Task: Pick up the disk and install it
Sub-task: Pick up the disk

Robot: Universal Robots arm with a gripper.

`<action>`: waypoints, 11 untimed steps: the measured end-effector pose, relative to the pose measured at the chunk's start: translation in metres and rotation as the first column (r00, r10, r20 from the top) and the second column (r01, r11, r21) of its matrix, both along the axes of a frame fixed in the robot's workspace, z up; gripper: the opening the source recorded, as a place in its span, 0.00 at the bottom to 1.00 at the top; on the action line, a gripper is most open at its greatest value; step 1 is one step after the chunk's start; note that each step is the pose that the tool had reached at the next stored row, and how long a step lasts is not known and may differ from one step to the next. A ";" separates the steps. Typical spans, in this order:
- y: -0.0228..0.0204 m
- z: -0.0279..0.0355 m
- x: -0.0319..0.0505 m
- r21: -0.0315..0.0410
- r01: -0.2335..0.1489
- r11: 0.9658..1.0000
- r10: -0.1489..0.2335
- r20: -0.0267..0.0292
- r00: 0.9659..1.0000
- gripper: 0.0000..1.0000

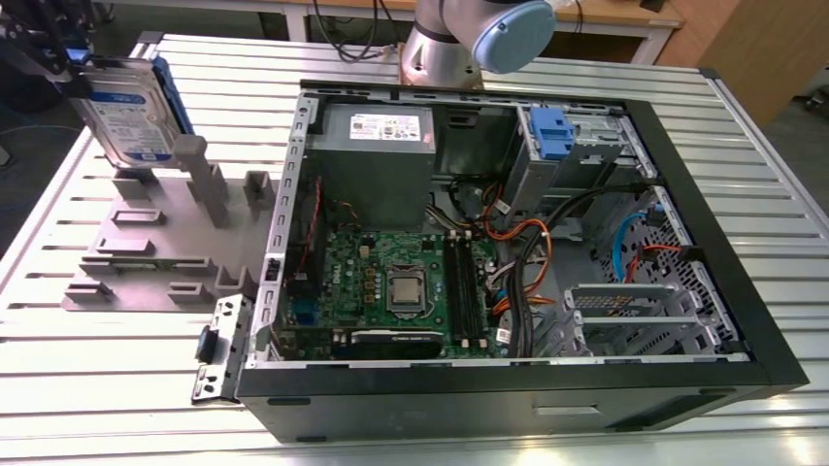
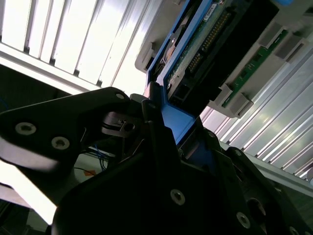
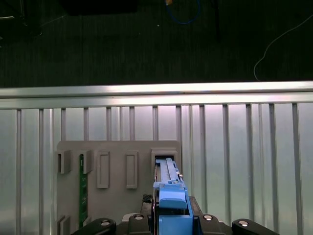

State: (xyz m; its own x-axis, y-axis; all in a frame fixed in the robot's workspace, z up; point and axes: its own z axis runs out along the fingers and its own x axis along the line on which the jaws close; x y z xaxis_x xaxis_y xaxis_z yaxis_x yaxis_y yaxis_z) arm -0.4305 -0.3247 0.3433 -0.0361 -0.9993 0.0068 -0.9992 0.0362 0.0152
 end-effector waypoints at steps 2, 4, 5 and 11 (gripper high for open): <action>0.0000 0.0008 0.0000 0.000 0.000 1.000 0.000 0.000 1.000 0.37; 0.0000 0.0012 0.0000 0.000 0.000 1.000 0.000 0.000 1.000 0.37; 0.0000 0.0014 0.0000 0.000 0.000 1.000 0.000 0.000 1.000 0.37; 0.0000 0.0038 0.0000 0.000 0.000 1.000 0.000 0.000 1.000 0.37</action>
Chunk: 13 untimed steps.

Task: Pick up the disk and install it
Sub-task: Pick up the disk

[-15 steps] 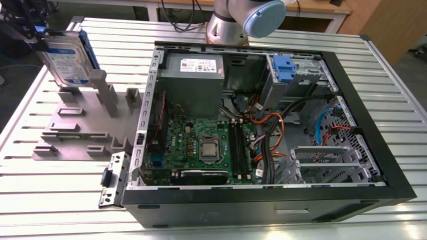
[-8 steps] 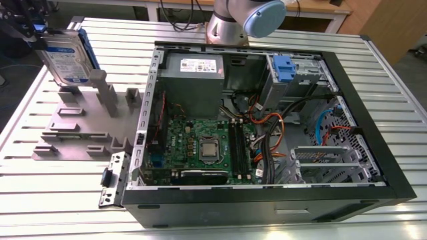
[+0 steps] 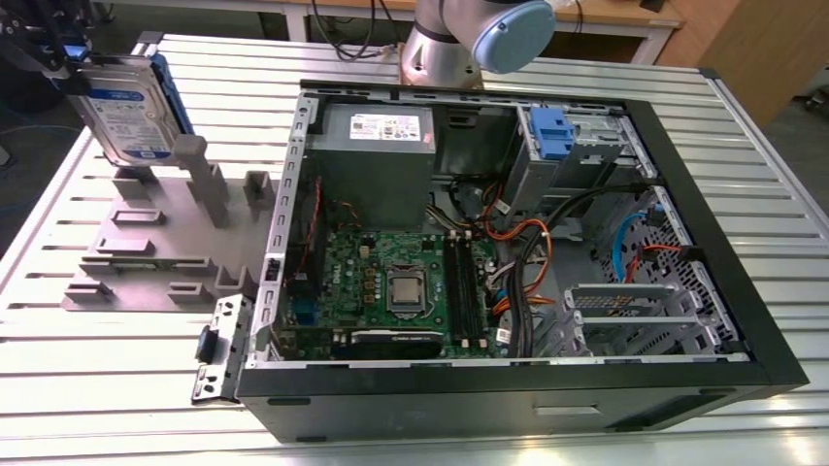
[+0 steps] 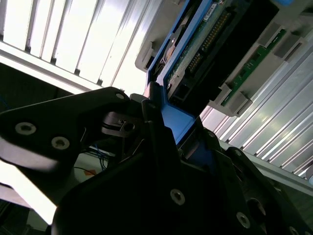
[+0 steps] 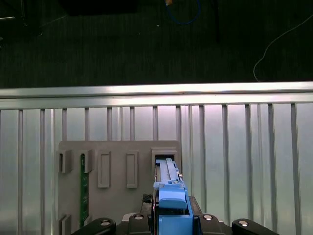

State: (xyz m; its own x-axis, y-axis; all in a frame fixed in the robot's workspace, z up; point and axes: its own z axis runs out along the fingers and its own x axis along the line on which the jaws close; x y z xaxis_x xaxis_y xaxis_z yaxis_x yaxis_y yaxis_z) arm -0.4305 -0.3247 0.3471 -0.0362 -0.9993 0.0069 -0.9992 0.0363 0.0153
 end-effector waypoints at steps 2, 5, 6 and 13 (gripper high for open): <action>0.0000 0.0002 0.0000 0.000 0.000 1.000 0.000 0.000 1.000 0.37; 0.0000 0.0005 0.0000 0.000 0.000 1.000 0.000 0.000 1.000 0.37; 0.0000 0.0007 0.0000 0.000 0.000 1.000 0.000 0.000 1.000 0.37; 0.0000 0.0018 0.0000 0.000 0.000 1.000 0.000 0.000 1.000 0.37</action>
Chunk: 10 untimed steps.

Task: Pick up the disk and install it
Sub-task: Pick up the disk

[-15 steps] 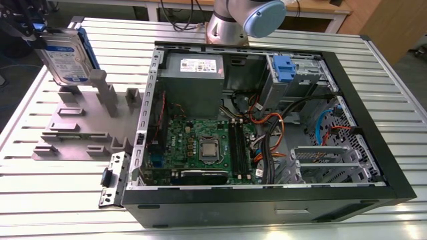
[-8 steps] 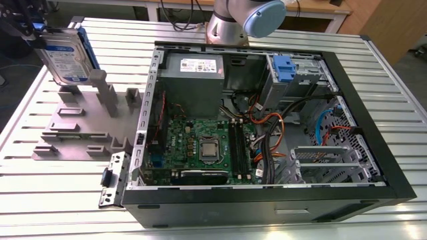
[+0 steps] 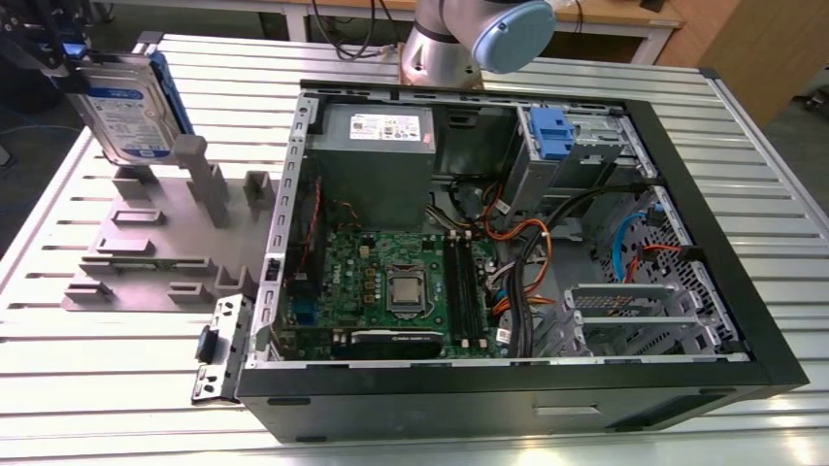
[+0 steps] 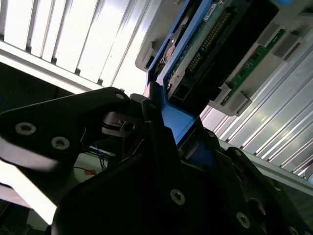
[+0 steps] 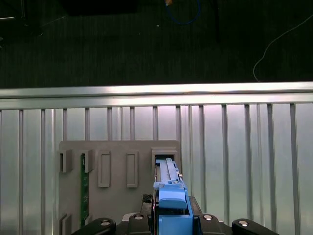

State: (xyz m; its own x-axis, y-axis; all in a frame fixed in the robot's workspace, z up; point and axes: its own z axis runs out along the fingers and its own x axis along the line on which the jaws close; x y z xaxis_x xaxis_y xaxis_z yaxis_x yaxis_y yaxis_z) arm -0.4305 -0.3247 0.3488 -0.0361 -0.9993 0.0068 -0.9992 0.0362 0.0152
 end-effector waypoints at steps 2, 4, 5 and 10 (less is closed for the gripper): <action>0.0000 0.0003 0.0000 0.000 0.000 1.000 0.000 0.000 1.000 0.37; 0.0000 0.0005 0.0000 0.000 0.000 1.000 0.000 0.000 1.000 0.37; 0.0000 0.0012 0.0000 0.000 0.000 1.000 0.000 0.000 1.000 0.37; 0.0000 0.0026 0.0000 0.000 0.000 1.000 0.000 0.000 1.000 0.37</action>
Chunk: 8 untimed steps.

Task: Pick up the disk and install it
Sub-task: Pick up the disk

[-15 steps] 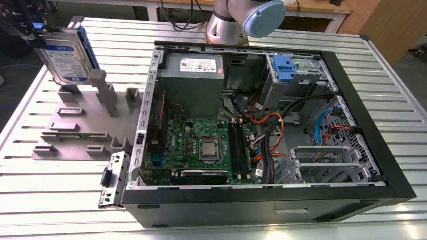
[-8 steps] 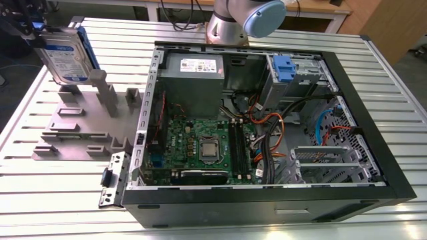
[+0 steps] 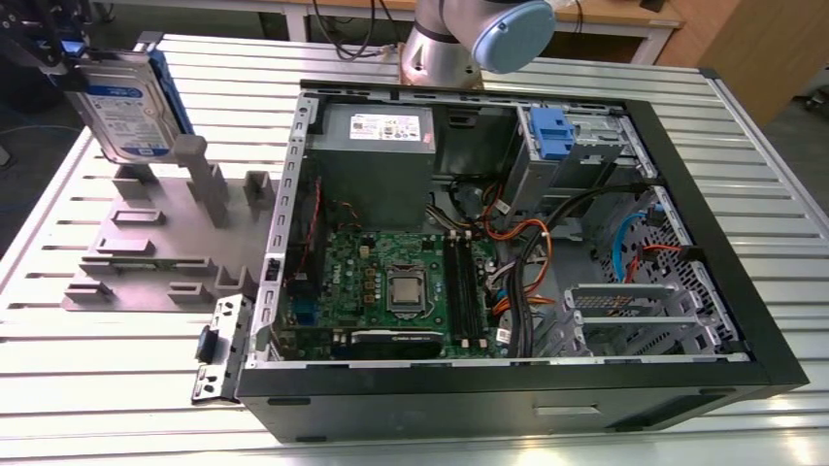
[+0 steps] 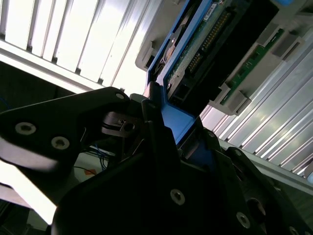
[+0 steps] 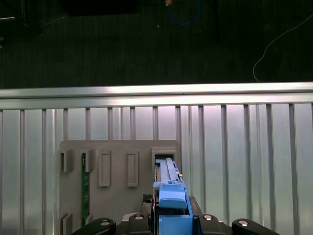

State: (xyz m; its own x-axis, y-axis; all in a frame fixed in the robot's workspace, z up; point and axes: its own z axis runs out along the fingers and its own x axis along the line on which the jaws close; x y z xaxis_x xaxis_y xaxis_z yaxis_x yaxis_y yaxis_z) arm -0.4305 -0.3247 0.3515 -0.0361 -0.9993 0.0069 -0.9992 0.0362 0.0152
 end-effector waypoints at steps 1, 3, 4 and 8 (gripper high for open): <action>0.0000 0.0009 0.0000 0.000 0.000 1.000 0.000 0.000 1.000 0.37; 0.0000 0.0015 0.0000 0.000 0.000 1.000 0.000 0.000 1.000 0.37; 0.0000 0.0015 0.0000 0.000 0.000 1.000 0.000 0.000 1.000 0.37; 0.0000 0.0018 0.0000 0.000 0.000 1.000 0.000 0.000 1.000 0.37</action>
